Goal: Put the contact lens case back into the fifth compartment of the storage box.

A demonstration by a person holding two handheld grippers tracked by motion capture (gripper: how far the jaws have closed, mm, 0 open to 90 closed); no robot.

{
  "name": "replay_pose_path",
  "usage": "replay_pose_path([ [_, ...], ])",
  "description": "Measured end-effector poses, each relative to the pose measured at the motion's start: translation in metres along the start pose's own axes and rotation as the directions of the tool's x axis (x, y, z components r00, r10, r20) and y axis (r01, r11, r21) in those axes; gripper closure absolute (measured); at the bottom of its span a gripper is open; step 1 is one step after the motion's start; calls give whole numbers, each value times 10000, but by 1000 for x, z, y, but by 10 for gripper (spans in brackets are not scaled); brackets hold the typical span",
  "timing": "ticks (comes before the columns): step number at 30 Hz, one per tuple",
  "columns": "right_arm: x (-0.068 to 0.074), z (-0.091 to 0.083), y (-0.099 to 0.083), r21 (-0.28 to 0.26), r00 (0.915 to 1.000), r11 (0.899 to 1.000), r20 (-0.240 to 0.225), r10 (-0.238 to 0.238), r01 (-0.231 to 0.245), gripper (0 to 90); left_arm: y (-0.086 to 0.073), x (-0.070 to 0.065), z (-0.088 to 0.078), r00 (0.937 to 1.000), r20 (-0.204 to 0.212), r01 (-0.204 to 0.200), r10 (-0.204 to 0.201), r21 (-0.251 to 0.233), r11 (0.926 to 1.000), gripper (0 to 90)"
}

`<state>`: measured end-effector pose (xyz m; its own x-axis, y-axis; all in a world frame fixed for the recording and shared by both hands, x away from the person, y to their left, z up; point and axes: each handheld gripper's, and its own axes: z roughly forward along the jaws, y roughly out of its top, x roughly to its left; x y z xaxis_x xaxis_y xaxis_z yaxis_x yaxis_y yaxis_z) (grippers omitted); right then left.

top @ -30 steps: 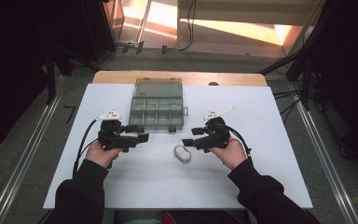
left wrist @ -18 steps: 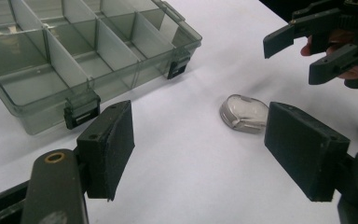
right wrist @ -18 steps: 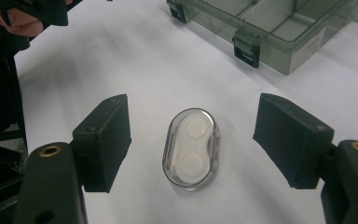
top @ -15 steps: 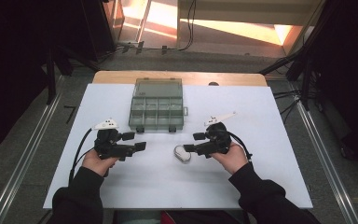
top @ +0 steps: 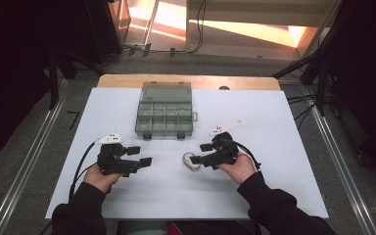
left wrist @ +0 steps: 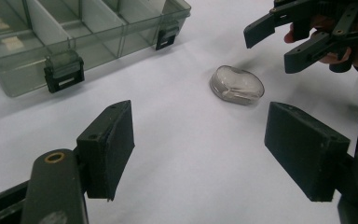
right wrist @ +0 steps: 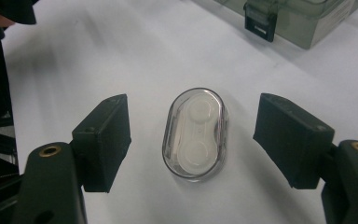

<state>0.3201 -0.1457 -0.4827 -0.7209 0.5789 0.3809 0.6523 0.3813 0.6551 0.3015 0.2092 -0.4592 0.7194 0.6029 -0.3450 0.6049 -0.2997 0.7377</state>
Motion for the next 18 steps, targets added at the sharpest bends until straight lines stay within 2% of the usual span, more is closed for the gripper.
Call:
replay_pose_path([
  [7, 1, 9, 0, 271, 10000, 9996, 93, -11, 9, 249, -4, 0, -5, 10000, -31, 62, -63, -35, 10000, 244],
  [10, 3, 14, 1, 422, 9994, 9991, 339, -59, 44, 250, -6, 0, -5, 9999, -64, 88, -88, -8, 10000, 244],
  [14, 7, 22, 0, 630, 9992, 9980, 386, -100, 76, 254, -7, 1, -7, 9999, -107, 76, -76, 46, 10000, 244],
  [16, 9, 25, 1, 683, 9987, 9974, 439, -264, 233, 255, -8, 1, -7, 9999, -78, 130, -130, -11, 9999, 244],
  [18, 11, 28, 1, 769, 9987, 9969, 457, -223, 188, 257, -9, 1, -8, 9997, -49, 236, -237, -91, 9997, 244],
])
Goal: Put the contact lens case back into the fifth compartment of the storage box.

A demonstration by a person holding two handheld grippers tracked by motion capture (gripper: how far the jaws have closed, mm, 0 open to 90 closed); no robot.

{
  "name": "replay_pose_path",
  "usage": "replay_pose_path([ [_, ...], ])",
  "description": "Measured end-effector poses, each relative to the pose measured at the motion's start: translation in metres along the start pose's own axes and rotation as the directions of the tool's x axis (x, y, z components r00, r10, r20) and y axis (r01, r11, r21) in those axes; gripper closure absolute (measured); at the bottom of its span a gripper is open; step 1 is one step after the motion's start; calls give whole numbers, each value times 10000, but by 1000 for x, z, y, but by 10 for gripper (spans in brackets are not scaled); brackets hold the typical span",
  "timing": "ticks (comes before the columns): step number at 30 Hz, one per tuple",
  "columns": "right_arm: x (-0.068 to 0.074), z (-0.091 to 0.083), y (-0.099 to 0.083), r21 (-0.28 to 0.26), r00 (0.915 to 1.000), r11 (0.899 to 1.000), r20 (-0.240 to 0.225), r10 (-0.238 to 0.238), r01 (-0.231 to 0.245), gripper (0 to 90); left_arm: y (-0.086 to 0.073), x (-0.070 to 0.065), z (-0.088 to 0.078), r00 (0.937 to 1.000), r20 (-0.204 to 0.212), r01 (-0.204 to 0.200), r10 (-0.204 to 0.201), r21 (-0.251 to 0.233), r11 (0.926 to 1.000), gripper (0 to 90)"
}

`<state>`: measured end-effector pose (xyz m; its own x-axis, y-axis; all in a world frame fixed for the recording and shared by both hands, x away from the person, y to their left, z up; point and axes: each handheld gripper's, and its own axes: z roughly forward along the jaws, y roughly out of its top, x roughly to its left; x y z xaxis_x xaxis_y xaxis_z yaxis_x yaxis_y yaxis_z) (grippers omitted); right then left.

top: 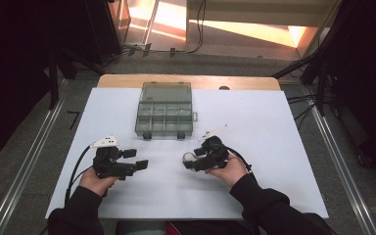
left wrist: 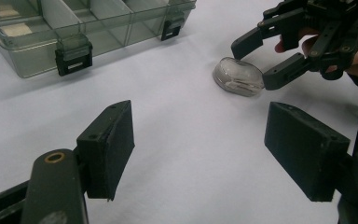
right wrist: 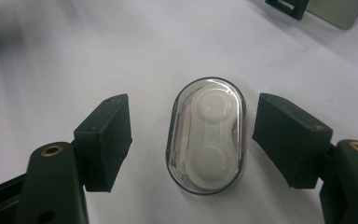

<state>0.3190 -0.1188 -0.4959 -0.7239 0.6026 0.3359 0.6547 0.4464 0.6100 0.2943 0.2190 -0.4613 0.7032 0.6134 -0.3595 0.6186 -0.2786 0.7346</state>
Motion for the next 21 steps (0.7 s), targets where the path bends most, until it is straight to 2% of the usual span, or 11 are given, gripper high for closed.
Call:
replay_pose_path([
  [5, 1, 2, 0, 131, 9998, 9999, 191, 62, -64, 292, -1, 0, -2, 10000, 35, -13, 13, -16, 10000, 243],
  [13, 1, 3, 1, 207, 9997, 9998, 231, 38, -43, 341, -3, 0, -1, 10000, -34, 11, -11, 42, 10000, 244],
  [17, 2, 6, 1, 370, 9985, 9993, 547, -45, 25, 390, -3, 0, 0, 10000, -59, -38, 39, 163, 9999, 244],
  [21, 4, 9, -1, 525, 9964, 9985, 821, -197, 154, 434, -3, 1, 1, 9998, 149, 134, -136, 148, 9998, 244],
])
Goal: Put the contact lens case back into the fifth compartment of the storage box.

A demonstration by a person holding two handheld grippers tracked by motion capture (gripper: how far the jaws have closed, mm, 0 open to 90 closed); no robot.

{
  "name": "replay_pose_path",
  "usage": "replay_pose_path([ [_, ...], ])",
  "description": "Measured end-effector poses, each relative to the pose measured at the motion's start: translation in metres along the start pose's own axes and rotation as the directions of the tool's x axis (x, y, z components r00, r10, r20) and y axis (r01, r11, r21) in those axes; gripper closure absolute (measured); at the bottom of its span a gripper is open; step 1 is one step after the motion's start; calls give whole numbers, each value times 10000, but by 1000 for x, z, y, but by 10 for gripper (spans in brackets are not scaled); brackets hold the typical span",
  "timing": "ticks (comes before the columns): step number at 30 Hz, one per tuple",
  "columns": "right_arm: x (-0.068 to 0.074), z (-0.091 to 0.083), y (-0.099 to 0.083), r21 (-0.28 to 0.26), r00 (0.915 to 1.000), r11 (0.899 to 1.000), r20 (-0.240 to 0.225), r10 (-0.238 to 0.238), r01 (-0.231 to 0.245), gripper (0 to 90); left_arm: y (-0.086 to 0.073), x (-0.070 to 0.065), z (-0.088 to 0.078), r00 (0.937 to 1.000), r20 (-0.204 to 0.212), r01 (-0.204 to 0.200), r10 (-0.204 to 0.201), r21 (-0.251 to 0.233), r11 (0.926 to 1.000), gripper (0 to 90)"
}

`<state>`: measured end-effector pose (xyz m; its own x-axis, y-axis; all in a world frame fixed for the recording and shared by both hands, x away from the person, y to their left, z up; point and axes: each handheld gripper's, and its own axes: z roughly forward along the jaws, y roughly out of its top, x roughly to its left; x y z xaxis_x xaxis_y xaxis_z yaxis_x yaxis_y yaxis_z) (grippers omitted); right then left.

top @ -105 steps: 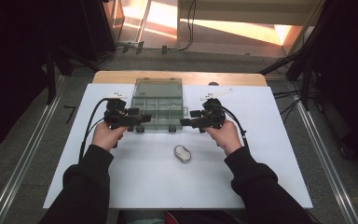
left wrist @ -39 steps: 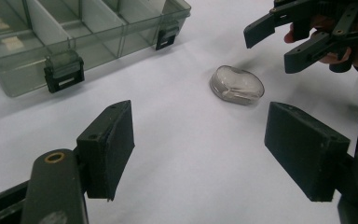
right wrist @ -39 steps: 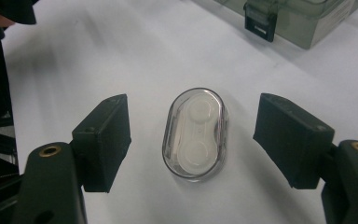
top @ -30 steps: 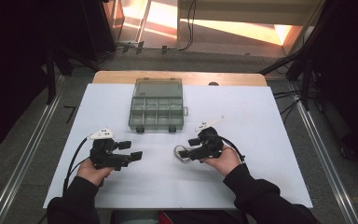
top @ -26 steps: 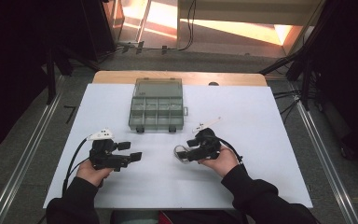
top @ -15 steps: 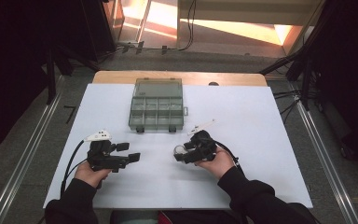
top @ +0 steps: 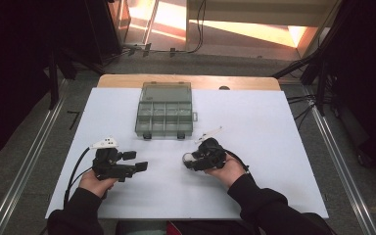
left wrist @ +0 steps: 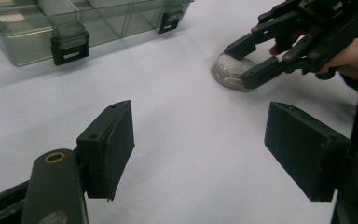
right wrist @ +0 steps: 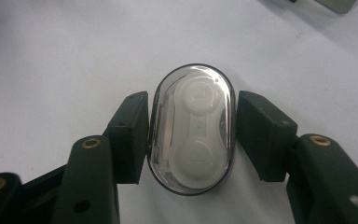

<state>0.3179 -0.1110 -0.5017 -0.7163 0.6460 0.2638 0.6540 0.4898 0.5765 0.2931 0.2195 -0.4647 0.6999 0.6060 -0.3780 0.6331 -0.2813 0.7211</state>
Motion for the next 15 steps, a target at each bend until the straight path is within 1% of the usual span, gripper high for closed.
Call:
replay_pose_path([
  [2, 2, 0, 0, 19, 9999, 10000, 137, 69, -70, 440, 0, 0, 0, 10000, -64, -62, 62, 73, 10000, 244],
  [4, 2, 1, 0, 6, 9999, 10000, 164, 47, -47, 444, 0, -1, 1, 9999, -84, -92, 92, 80, 9999, 244],
  [7, 0, 0, 1, 31, 9999, 9999, 4, 109, -109, 448, 0, -1, 1, 9999, -109, -105, 106, 103, 9999, 244],
  [9, 0, 0, 1, 43, 10000, 10000, 45, 13, -13, 449, 0, -2, 1, 9998, -124, -125, 127, 141, 9998, 244],
  [12, 1, 0, 1, 85, 10000, 10000, 61, 20, -21, 451, 0, -4, 2, 9998, -139, -102, 104, 134, 9999, 244],
  [15, 0, 1, 2, 52, 10000, 10000, -12, 8, -8, 453, 0, -5, 2, 9997, -127, -199, 202, 206, 9996, 244],
])
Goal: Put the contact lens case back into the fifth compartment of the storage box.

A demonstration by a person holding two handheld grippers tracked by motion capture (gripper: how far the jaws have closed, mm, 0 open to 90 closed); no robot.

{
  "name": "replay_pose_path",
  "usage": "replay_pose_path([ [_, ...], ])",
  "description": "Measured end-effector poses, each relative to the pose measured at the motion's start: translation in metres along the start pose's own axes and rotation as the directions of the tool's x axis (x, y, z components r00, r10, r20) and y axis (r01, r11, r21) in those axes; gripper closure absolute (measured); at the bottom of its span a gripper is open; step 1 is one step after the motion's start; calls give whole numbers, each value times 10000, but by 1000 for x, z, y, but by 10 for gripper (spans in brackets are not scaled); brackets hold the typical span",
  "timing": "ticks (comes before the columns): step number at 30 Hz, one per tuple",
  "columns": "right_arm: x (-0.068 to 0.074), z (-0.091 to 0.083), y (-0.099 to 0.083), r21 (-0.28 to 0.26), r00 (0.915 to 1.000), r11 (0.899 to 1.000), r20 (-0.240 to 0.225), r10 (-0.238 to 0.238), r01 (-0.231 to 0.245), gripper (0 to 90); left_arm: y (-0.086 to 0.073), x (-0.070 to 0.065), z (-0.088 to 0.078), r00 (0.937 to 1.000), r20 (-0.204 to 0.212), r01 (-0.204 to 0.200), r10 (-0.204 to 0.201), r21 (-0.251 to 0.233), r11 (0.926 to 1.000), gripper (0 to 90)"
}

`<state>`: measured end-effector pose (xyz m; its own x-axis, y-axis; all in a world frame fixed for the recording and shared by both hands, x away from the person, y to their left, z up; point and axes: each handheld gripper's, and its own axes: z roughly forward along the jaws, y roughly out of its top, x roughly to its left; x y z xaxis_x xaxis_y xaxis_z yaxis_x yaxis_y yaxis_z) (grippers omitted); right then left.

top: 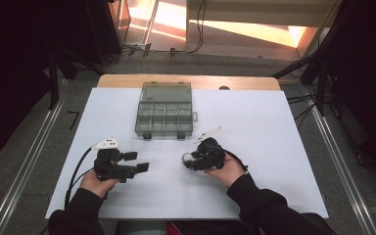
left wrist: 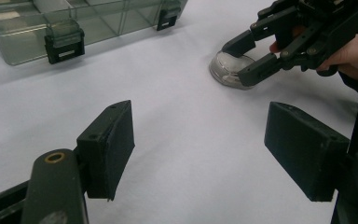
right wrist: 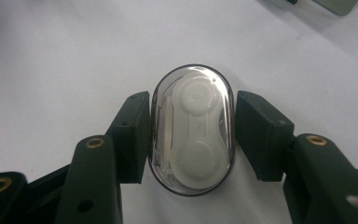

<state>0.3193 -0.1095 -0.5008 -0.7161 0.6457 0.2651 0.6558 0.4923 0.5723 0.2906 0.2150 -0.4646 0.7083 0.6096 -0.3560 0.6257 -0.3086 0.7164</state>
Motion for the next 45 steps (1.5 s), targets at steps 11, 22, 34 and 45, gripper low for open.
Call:
replay_pose_path([
  [11, -5, -6, 2, -213, 9985, 9994, -469, 278, -288, 472, 0, 1, 0, 10000, -6, -10, 10, 4, 10000, 244],
  [22, -6, -9, 7, -160, 9962, 9988, -738, 460, -473, 476, 0, 1, -1, 10000, -49, -37, 37, 3, 10000, 245],
  [34, -10, -18, 10, -417, 9948, 9973, -838, 575, -611, 476, 0, 1, 0, 9999, -92, -63, 63, 33, 10000, 244],
  [45, -12, -26, 15, -637, 9931, 9953, -970, 664, -727, 476, 1, 0, 1, 9998, -169, -96, 96, 40, 9999, 245],
])
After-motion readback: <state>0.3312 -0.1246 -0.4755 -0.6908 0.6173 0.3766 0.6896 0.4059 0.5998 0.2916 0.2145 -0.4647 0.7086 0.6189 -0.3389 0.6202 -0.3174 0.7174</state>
